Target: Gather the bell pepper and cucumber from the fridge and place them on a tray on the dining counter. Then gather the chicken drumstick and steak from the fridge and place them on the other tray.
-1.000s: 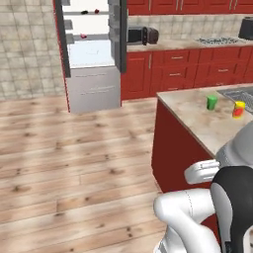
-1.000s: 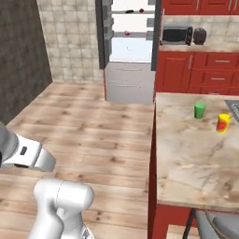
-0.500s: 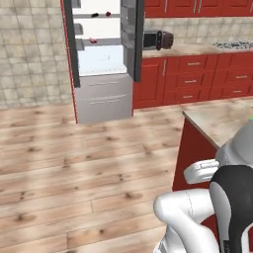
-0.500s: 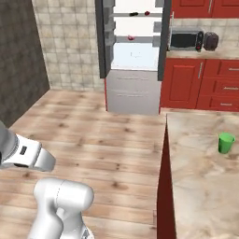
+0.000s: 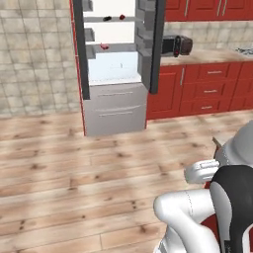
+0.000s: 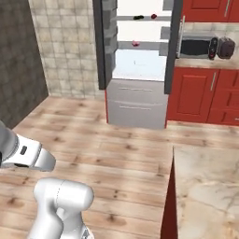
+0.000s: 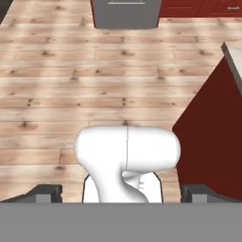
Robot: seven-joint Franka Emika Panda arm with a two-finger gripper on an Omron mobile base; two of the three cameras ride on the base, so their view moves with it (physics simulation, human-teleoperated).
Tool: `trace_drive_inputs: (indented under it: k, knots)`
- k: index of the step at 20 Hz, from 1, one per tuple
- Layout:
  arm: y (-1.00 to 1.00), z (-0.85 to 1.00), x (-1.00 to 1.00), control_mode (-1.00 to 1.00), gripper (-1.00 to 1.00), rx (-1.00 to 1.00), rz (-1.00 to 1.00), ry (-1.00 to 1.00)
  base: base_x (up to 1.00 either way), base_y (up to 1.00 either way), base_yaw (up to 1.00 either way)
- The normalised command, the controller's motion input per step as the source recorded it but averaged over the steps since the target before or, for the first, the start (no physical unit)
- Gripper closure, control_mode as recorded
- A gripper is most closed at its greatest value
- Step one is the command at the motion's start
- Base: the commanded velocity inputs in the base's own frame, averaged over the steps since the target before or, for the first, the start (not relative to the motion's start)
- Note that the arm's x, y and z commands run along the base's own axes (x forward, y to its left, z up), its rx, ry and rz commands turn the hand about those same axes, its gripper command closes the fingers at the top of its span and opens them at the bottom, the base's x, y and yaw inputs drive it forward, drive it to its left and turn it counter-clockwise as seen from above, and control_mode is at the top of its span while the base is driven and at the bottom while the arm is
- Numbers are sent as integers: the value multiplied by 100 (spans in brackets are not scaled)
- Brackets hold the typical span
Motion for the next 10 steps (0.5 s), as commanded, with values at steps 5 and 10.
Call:
trace_drive_inputs:
  k: [5, 10]
  knots:
    - [0, 0, 0, 100, -100, 0, 0, 0, 100, -8, 15]
    - [0, 0, 0, 100, -100, 0, 0, 0, 100, -17, 13]
